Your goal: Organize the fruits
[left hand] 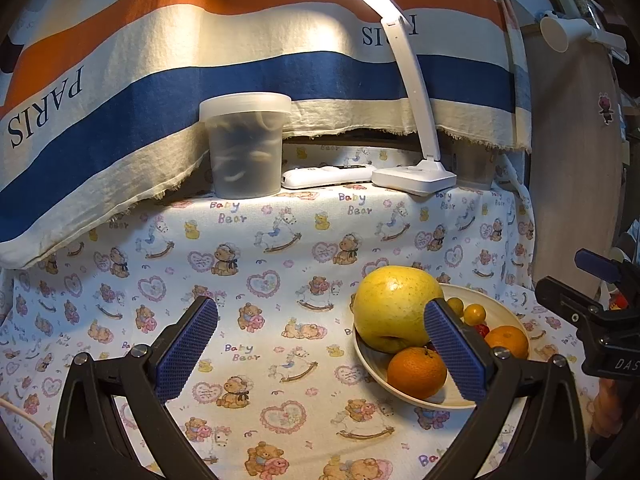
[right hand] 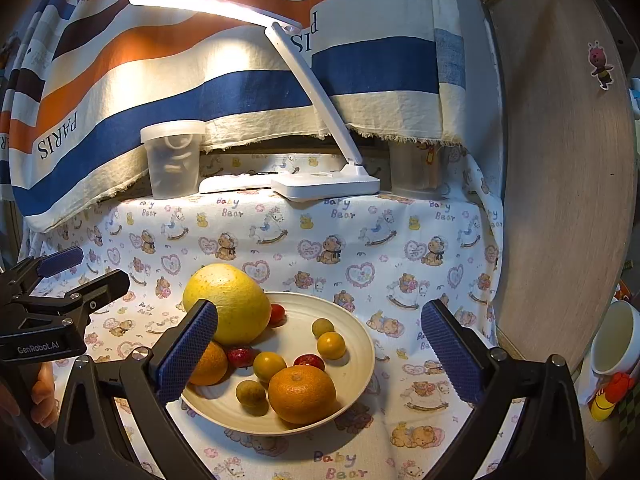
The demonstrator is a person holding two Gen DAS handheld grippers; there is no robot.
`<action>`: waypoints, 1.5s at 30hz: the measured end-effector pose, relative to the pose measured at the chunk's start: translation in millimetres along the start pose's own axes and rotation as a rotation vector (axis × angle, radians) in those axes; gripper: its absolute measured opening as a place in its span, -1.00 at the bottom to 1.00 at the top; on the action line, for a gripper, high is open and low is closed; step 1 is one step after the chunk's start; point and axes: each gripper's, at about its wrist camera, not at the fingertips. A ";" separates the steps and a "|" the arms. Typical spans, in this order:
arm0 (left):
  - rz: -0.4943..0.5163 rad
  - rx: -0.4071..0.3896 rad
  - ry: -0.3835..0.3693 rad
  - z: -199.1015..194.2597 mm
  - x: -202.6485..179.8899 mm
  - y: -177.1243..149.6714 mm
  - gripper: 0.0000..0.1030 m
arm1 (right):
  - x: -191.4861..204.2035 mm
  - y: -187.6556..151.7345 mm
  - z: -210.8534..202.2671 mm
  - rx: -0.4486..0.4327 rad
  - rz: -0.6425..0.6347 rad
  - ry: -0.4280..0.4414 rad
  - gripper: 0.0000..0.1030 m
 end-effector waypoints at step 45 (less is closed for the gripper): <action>0.002 0.007 0.003 3.1 2.4 -0.9 0.99 | -0.3 0.4 1.5 0.003 -0.003 0.002 0.99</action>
Point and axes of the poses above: each gripper's, at about its wrist camera, not at the fingertips, and z roughly the way its jaws point, x to its left, y to its top, and after that the axes turned 2 degrees about -z, right-handed
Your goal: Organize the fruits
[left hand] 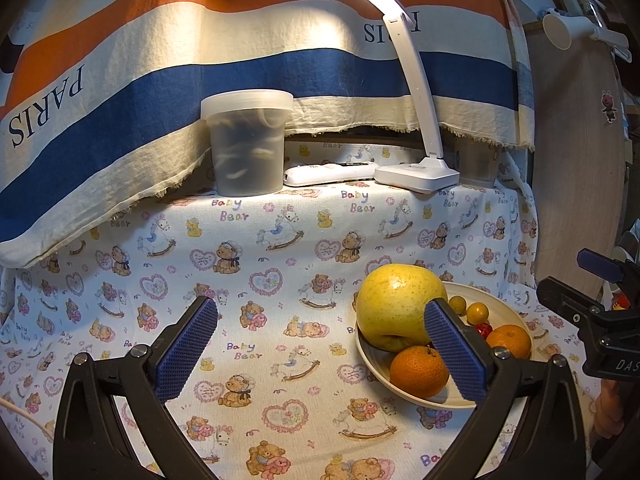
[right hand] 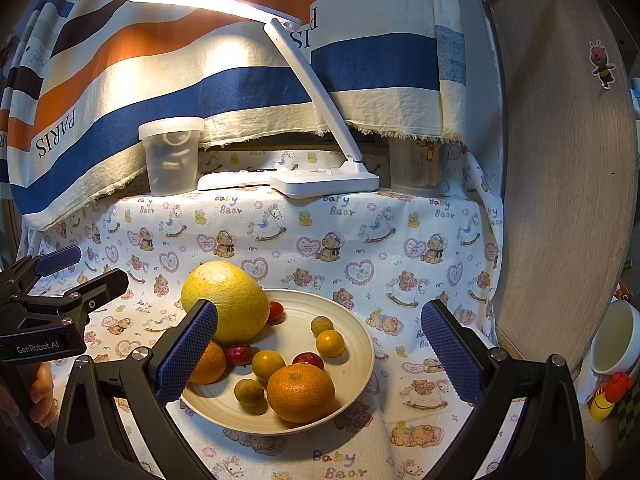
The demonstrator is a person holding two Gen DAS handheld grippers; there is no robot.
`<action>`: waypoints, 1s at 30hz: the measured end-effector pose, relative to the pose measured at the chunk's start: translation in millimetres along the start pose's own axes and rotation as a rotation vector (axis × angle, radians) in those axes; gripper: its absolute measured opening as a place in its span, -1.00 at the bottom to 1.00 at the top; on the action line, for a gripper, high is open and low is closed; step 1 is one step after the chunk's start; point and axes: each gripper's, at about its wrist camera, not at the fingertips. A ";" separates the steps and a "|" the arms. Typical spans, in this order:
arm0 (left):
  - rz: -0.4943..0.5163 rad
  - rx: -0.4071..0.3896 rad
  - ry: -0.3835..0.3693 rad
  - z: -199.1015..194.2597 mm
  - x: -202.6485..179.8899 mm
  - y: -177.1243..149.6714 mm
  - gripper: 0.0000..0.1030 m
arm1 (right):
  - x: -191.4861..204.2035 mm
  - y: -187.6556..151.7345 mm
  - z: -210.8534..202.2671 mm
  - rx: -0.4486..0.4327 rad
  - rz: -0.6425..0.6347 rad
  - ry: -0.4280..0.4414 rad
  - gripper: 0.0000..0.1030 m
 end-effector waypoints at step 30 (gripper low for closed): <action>0.004 -0.007 -0.001 -0.1 0.7 0.3 0.99 | 0.8 0.6 -0.3 0.001 -0.001 0.000 0.99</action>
Point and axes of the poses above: each gripper's, at about its wrist camera, not at the fingertips, and z roughly the way its jaws point, x to its left, y to its top, and after that the axes turned 2 degrees about -z, right-handed
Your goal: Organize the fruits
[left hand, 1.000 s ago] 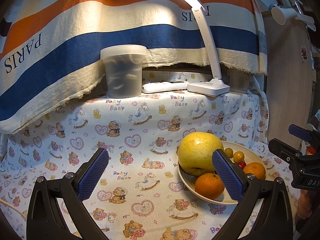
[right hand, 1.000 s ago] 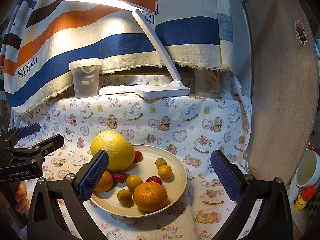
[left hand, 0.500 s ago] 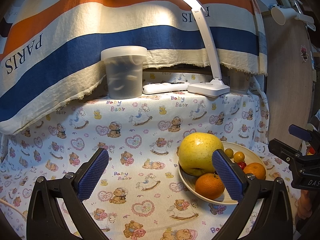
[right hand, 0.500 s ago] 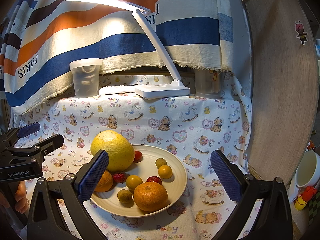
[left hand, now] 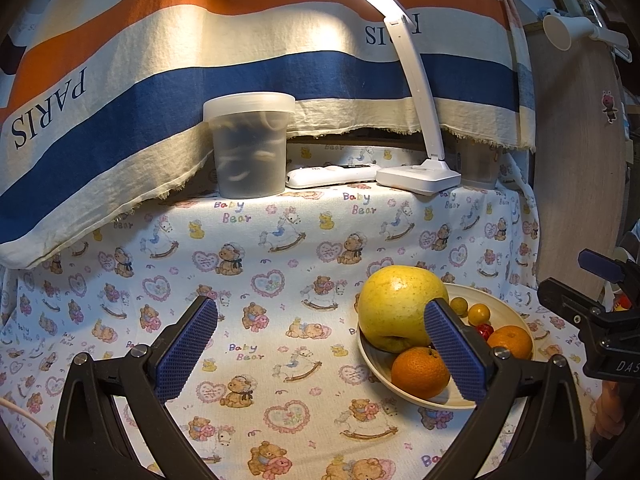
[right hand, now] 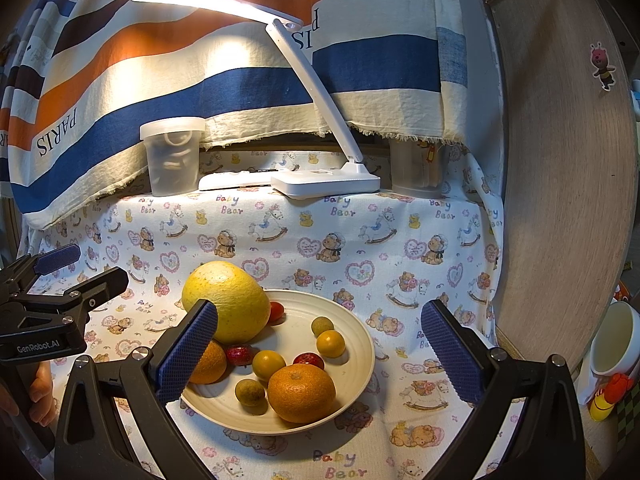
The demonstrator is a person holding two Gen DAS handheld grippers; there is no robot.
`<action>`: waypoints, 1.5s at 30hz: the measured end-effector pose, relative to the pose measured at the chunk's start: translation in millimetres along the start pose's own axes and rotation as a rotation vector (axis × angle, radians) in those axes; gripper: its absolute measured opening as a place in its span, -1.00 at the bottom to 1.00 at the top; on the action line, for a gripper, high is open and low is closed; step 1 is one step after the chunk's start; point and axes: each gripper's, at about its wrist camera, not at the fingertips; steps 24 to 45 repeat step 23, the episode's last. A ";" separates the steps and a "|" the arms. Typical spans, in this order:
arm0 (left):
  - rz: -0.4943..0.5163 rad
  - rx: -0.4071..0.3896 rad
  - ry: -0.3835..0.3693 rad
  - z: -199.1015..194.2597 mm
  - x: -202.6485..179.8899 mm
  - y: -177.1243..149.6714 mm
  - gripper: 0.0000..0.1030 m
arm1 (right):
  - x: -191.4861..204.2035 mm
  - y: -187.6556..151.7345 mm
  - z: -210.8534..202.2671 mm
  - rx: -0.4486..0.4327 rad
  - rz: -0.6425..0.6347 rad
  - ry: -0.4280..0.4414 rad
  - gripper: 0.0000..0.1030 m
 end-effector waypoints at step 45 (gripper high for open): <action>0.001 0.000 -0.002 0.2 0.3 0.1 0.99 | -0.8 -0.8 0.1 -0.001 0.000 -0.002 0.99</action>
Point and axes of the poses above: each gripper's, at about its wrist camera, not at the fingertips, and z roughly the way its jaws point, x to its left, y to its top, and after that the axes turned 2 degrees about -z, right-handed
